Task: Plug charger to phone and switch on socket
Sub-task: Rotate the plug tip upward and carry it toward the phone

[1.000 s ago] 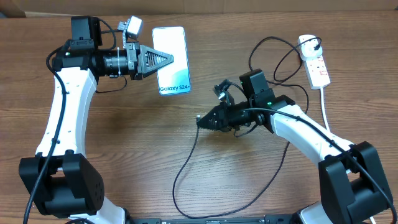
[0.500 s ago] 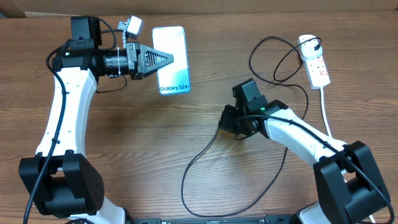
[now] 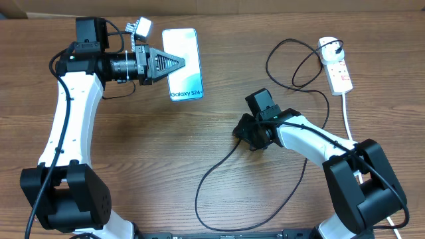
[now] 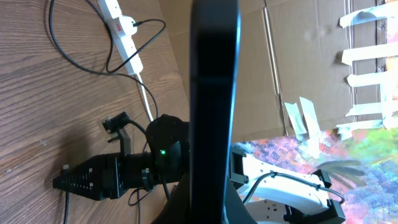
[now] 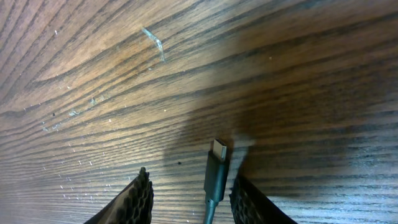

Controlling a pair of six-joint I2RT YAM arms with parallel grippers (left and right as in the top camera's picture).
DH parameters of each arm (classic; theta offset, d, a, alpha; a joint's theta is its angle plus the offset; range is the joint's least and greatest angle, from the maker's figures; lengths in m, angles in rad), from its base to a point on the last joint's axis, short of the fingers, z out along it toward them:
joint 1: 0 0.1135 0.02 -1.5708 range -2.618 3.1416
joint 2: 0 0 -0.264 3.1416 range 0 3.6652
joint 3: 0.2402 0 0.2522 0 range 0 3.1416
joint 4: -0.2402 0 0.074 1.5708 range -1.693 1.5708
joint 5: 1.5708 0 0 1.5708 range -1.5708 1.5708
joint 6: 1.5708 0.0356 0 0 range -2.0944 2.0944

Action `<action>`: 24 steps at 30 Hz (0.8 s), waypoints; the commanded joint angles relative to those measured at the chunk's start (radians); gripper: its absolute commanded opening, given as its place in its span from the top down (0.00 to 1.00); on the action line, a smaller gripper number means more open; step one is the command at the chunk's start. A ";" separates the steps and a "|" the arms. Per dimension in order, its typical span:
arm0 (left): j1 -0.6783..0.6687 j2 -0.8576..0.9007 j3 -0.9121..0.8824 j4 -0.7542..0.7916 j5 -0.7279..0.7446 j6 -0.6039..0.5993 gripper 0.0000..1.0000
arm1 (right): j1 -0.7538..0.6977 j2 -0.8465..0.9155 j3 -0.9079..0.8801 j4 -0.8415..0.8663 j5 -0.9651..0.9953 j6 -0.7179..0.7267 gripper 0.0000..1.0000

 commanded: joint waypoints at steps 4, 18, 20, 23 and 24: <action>0.007 -0.004 0.002 0.004 0.027 -0.006 0.96 | 0.005 0.017 -0.011 -0.012 0.037 0.011 0.73; 0.007 -0.004 0.002 0.004 0.027 -0.006 0.96 | 0.017 0.019 -0.039 0.000 0.024 0.071 0.73; 0.007 -0.004 0.002 0.004 0.027 -0.006 0.96 | 0.028 0.019 -0.040 0.004 0.034 0.079 0.73; 0.007 -0.004 0.002 0.004 0.026 -0.006 0.96 | 0.029 0.019 -0.040 0.006 0.033 0.080 0.73; 0.007 -0.004 0.002 0.004 0.026 -0.006 0.96 | 0.029 0.019 -0.040 0.006 0.033 0.083 0.73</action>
